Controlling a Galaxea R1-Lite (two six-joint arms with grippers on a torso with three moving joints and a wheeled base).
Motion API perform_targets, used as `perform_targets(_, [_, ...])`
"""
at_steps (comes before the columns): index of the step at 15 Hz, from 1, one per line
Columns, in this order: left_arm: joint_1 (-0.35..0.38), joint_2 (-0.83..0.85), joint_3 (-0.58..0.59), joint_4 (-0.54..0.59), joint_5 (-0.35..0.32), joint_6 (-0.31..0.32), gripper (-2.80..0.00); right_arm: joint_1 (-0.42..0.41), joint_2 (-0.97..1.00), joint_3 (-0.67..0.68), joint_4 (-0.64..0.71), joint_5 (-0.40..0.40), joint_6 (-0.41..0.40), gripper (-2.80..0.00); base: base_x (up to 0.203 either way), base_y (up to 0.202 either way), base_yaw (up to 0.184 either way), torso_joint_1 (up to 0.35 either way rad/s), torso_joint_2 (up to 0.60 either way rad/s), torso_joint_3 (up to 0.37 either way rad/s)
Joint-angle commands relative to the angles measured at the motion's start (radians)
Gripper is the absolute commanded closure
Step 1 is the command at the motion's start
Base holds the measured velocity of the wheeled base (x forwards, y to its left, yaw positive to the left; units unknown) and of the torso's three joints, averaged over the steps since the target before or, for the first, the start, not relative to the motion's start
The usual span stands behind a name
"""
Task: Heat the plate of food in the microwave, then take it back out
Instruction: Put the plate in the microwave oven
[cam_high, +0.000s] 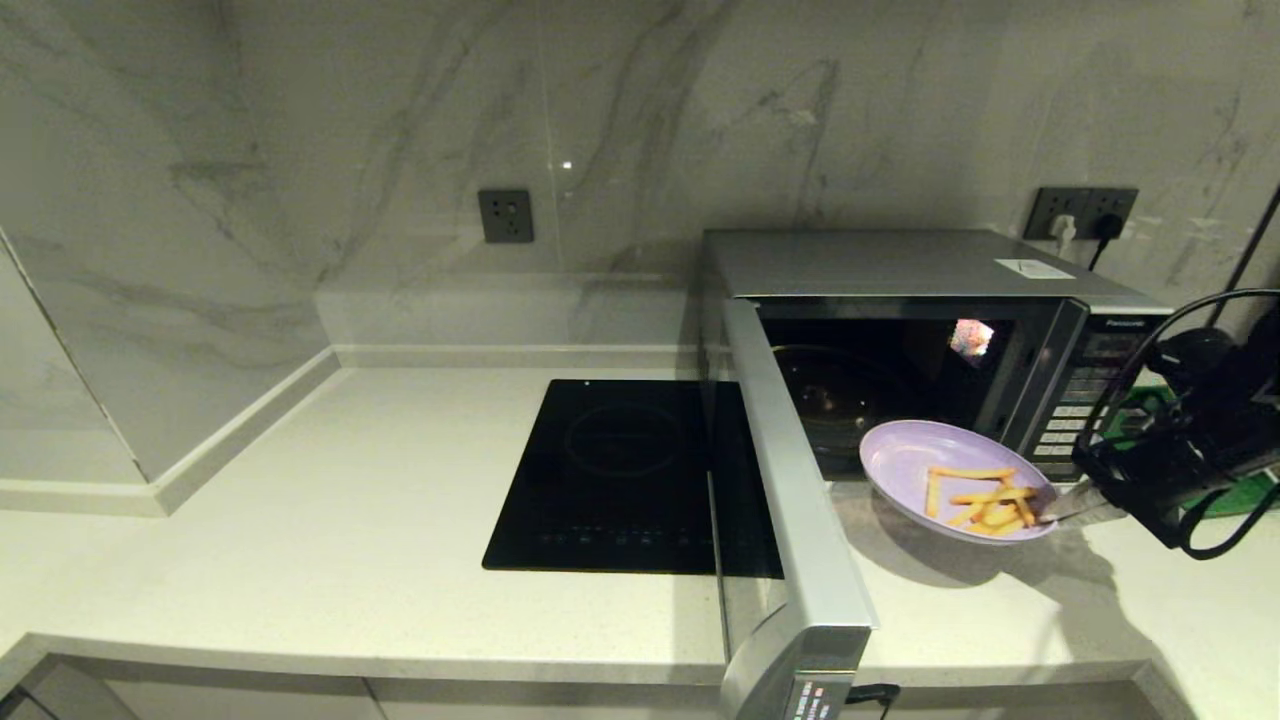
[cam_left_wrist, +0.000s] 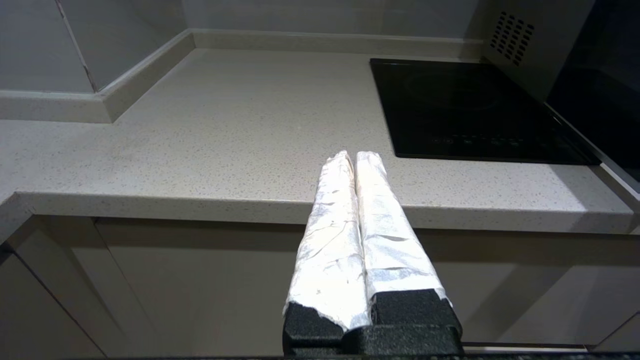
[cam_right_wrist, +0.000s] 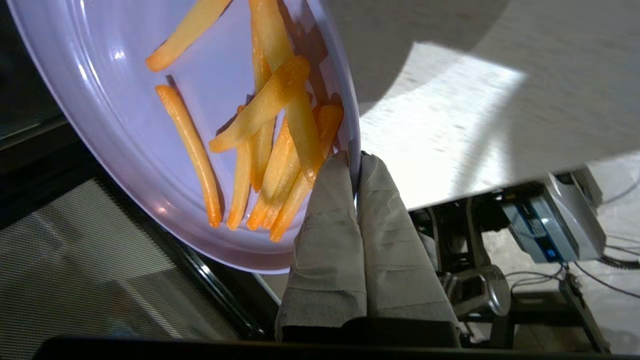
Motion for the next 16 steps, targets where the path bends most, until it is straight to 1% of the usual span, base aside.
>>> perform_targets(1, [0.000,0.000,0.000,-0.001,0.000,0.000,0.00,0.029,0.052,-0.063,0.004,0.003,0.019,0.00,0.000,0.000,0.000,0.000,0.00,0.000])
perform_targets(3, [0.000,0.000,0.000,-0.001,0.000,0.000,0.00,0.053,0.086,-0.112,0.004,0.003,0.037,0.00,0.000,0.000,0.000,0.000,0.00,0.000])
perform_targets(7, [0.000,0.000,0.000,-0.001,0.000,0.000,0.00,0.128,0.162,-0.244,0.004,-0.002,0.137,0.00,0.000,0.000,0.000,0.000,0.00,0.000])
perform_targets(11, [0.000,0.000,0.000,-0.001,0.002,0.000,0.00,0.187,0.192,-0.311,0.004,-0.003,0.199,0.00,0.000,0.000,0.000,0.000,0.00,0.000])
perform_targets(14, [0.000,0.000,0.000,-0.001,0.000,0.000,0.00,0.221,0.220,-0.353,0.004,-0.004,0.218,0.00,0.000,0.000,0.000,0.000,0.00,0.000])
perform_targets(16, [0.000,0.000,0.000,-0.001,0.000,0.000,0.00,0.241,0.247,-0.399,0.004,-0.010,0.262,0.00,0.000,0.000,0.000,0.000,0.00,0.000])
